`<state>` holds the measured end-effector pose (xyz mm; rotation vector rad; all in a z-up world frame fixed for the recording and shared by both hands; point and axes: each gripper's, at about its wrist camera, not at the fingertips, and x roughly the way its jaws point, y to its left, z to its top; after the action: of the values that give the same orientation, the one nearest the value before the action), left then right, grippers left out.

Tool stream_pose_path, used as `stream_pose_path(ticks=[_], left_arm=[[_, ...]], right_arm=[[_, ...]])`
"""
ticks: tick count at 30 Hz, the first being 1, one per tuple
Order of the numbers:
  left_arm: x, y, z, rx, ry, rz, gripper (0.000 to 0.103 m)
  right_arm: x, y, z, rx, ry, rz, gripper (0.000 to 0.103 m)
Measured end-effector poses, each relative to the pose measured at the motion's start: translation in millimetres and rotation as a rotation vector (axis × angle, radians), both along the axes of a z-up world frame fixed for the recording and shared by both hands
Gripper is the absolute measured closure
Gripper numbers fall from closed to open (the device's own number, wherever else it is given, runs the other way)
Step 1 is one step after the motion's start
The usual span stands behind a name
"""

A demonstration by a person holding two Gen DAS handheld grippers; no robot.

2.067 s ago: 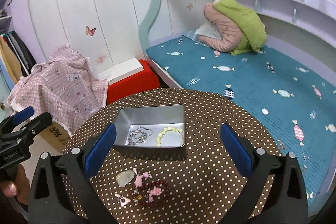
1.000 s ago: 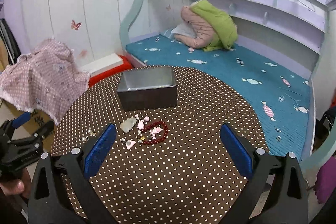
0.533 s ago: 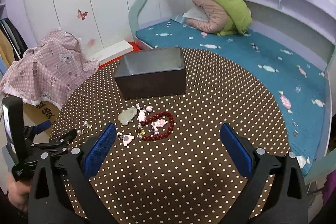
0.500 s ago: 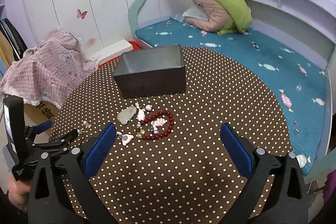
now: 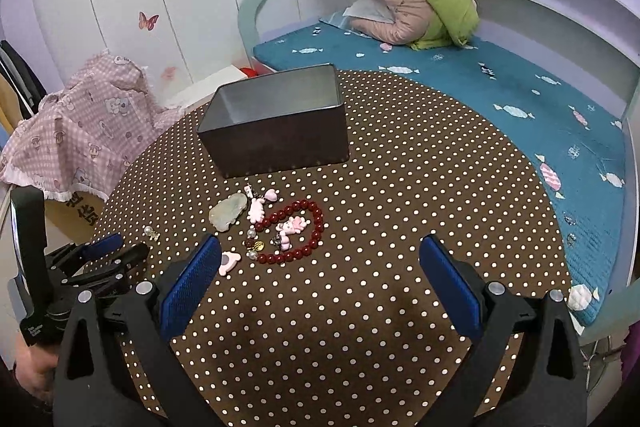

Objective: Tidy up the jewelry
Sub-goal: 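Grasp a loose pearl with the left tool while the right tool grasps a pink charm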

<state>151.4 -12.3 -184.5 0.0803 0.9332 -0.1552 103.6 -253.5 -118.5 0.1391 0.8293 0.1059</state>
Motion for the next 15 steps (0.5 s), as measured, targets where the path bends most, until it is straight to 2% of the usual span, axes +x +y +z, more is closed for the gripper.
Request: stream_pose_path(ticks=[1,3,4,10,15], left_arm=[[0,-2,0,-0.004,0.000,-0.010,0.072],[0,-5,1,-0.022,0.003,-0.034,0.089],[-1,-7,1,-0.030,0.005,-0.044,0.092],[-6,-10,3,-0.092,0.009,-0.071,0.092],[-11,-5,11,-0.106,-0.014,-0.062,0.092]], right_arm=[[1,1,-1,0.001,0.002,0.005,0.008],[1,4,-2,0.002,0.005,0.017,0.008],[1,5,-3,0.005,0.008,0.026,0.008],[3,19,-18,0.041,0.054,0.099,0.008],[7,39,-33,0.076,0.094,0.160,0.008]])
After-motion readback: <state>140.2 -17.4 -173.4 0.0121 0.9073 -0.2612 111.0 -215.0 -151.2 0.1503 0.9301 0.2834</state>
